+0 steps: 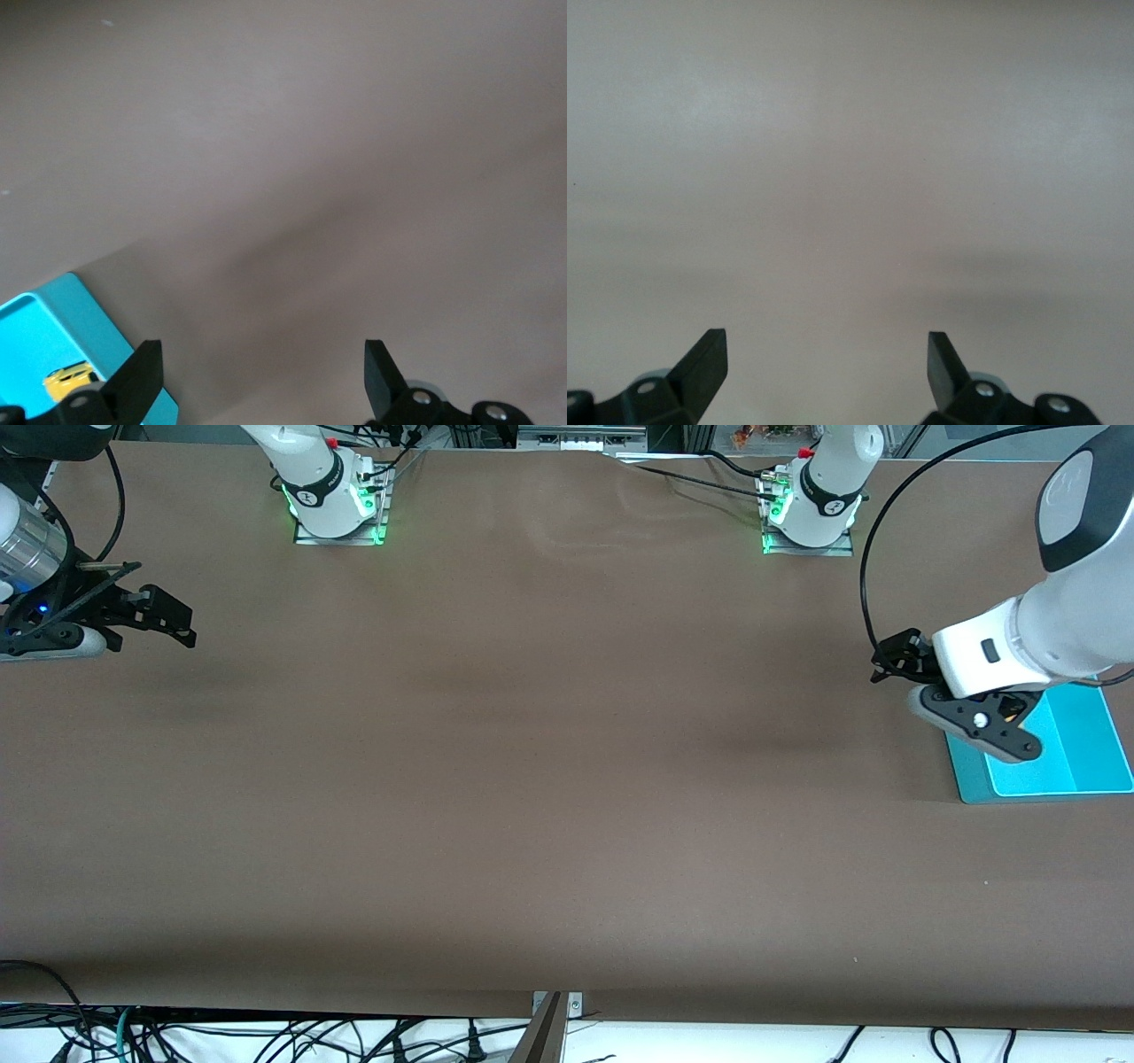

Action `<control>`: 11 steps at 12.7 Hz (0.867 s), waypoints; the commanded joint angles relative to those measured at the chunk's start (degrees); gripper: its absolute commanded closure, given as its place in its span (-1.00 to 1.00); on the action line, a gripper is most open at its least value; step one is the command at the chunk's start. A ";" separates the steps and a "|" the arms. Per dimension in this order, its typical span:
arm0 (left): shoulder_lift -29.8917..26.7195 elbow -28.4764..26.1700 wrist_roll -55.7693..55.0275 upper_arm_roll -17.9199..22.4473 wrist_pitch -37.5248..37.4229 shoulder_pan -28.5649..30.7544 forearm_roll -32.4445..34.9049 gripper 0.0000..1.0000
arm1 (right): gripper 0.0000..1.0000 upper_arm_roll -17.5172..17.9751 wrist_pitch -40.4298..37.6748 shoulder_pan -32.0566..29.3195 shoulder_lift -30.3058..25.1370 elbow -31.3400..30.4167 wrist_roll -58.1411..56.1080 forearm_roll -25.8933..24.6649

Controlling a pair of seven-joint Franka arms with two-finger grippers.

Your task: Wind and store yellow beetle car

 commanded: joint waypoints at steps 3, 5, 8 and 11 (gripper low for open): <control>-13.02 -19.04 -16.56 5.56 12.21 -2.22 -2.33 -1.00 | -1.00 0.15 -1.36 -0.14 0.50 1.67 -0.46 0.13; -13.21 -19.05 -16.60 5.47 10.37 -2.14 -2.15 -1.00 | -1.00 0.15 -1.36 -0.14 0.59 1.58 -0.46 0.22; -12.95 -17.30 -16.60 4.94 10.01 -1.97 -2.15 -1.00 | -1.00 0.15 -1.36 -0.14 0.50 1.67 -0.46 0.22; -13.03 -16.94 -16.60 4.77 10.01 -1.79 -1.98 -1.00 | -1.00 0.15 -1.36 -0.14 0.50 1.67 -0.46 0.13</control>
